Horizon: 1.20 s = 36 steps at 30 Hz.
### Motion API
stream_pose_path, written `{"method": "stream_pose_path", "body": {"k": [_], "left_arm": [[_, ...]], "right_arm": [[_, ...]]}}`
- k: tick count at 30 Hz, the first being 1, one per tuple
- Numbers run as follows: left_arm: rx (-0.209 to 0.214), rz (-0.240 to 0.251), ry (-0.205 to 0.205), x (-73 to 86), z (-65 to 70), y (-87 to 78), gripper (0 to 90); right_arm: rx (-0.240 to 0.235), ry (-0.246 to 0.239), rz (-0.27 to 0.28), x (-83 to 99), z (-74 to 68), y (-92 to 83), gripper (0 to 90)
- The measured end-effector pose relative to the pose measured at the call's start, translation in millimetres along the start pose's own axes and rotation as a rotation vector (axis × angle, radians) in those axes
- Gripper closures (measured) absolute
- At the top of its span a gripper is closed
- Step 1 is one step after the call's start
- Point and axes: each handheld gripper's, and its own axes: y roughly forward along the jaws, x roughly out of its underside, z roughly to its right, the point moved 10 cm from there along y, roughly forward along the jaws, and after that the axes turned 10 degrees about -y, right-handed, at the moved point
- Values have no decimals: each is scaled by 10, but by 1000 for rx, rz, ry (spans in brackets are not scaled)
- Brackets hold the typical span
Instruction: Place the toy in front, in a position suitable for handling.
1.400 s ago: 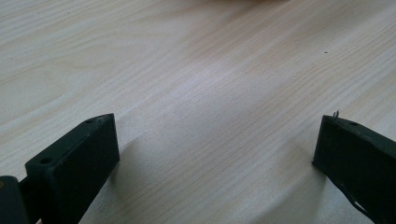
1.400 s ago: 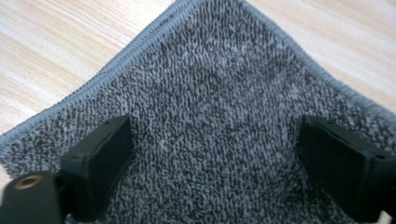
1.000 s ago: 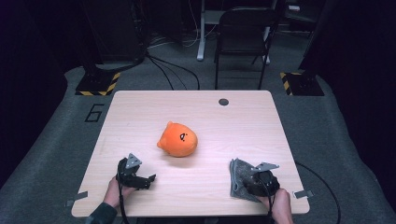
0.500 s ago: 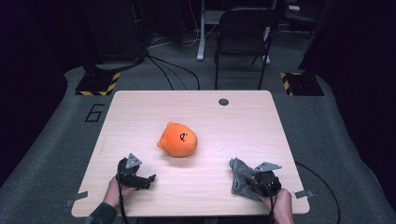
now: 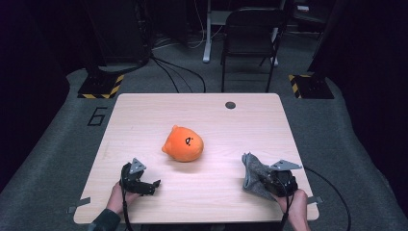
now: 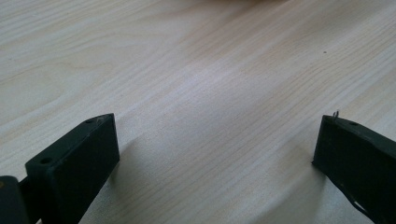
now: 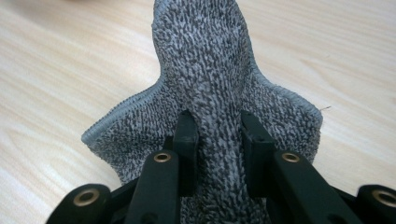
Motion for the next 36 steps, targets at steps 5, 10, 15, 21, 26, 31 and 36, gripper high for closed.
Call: {"method": "stream_pose_path", "body": {"k": [5, 10, 15, 21, 26, 31, 36], "left_arm": [[0, -1, 1, 0, 0, 0, 0], [-1, 2, 1, 0, 0, 1, 0], [-1, 1, 1, 0, 0, 0, 0], [0, 0, 1, 0, 0, 0, 0], [0, 0, 0, 0, 0, 0, 0], [0, 0, 0, 0, 0, 0, 0], [0, 0, 0, 0, 0, 0, 0]], "right_arm": [[19, 16, 14, -44, 126, -49, 716], [39, 39, 18, -88, 248, -58, 715], [62, 56, 23, -141, 391, -31, 714], [93, 85, 20, -179, 585, 22, 714], [111, 103, 2, -193, 713, 122, 712], [126, 121, -25, -204, 800, 241, 707], [132, 143, -25, -230, 922, 356, 706]]}}
